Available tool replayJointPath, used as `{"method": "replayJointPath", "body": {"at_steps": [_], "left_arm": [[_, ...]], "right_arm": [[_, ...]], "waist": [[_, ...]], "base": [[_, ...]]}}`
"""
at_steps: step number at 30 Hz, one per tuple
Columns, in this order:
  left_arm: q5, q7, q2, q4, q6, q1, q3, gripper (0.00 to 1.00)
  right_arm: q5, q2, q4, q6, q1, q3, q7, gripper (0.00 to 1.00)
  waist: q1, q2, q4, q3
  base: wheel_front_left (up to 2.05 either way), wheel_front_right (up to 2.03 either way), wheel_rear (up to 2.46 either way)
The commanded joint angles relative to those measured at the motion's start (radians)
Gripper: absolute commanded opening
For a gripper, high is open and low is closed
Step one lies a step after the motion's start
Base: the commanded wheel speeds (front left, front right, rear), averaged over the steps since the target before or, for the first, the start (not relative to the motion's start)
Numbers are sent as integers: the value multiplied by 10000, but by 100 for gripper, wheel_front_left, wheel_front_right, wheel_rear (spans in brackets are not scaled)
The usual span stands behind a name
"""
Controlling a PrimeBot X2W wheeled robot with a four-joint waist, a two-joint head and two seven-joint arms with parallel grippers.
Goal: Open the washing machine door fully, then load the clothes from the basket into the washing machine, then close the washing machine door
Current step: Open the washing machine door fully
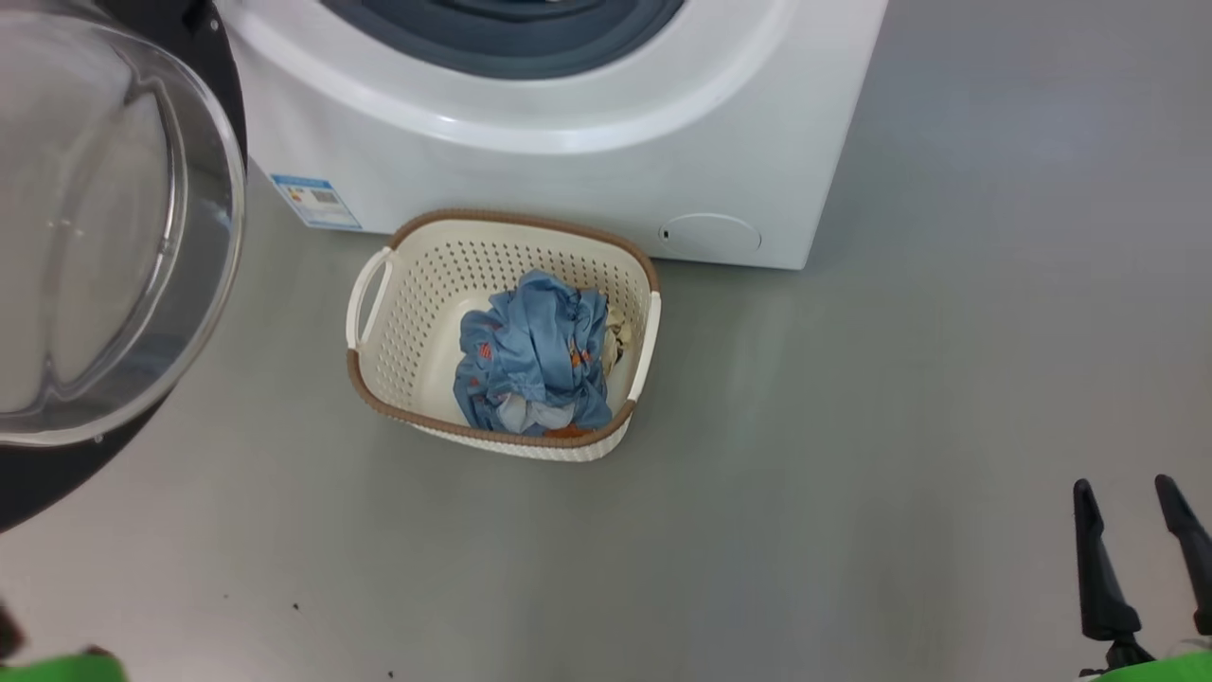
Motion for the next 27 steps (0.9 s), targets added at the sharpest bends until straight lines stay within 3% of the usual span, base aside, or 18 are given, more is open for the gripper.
{"method": "replayJointPath", "body": {"at_steps": [1,7,8,9,10,11,12,27], "left_arm": [[221,-76,148,-490,-123,221,88,0],[450,-76,-251,-873,-407,795,-1003,0],[441,-67,-293,-885,-456,830,-1212,10],[473,-55,-324,-881,-465,856,-1396,30],[513,-39,-350,-881,-496,863,-1614,51],[502,-7,-379,-875,-507,870,-1800,85],[520,11,-400,-864,-502,866,-1972,100],[721,64,-471,132,-976,634,-3648,100]], "right_arm": [[-156,-69,-150,62,78,314,-49,100],[-213,44,-49,62,162,529,-49,100],[-216,60,-43,62,165,556,-49,100],[-221,69,-27,62,162,593,-49,100],[-229,76,-10,62,165,621,-49,100],[-238,86,1,62,163,655,-49,100],[-243,100,16,62,168,685,-49,100],[-433,211,-149,62,264,1260,-49,100]], "waist": [[1,0,-98,-301],[1,0,-322,-737],[1,0,-367,-778],[1,0,-416,-823],[1,0,-458,-880],[1,0,-518,-931],[1,0,-574,-993],[1,0,-1817,-1818]], "base": [[0,0,0],[0,0,0],[0,0,0],[0,0,0],[0,0,0],[0,0,0],[0,0,0],[0,0,0]]}}
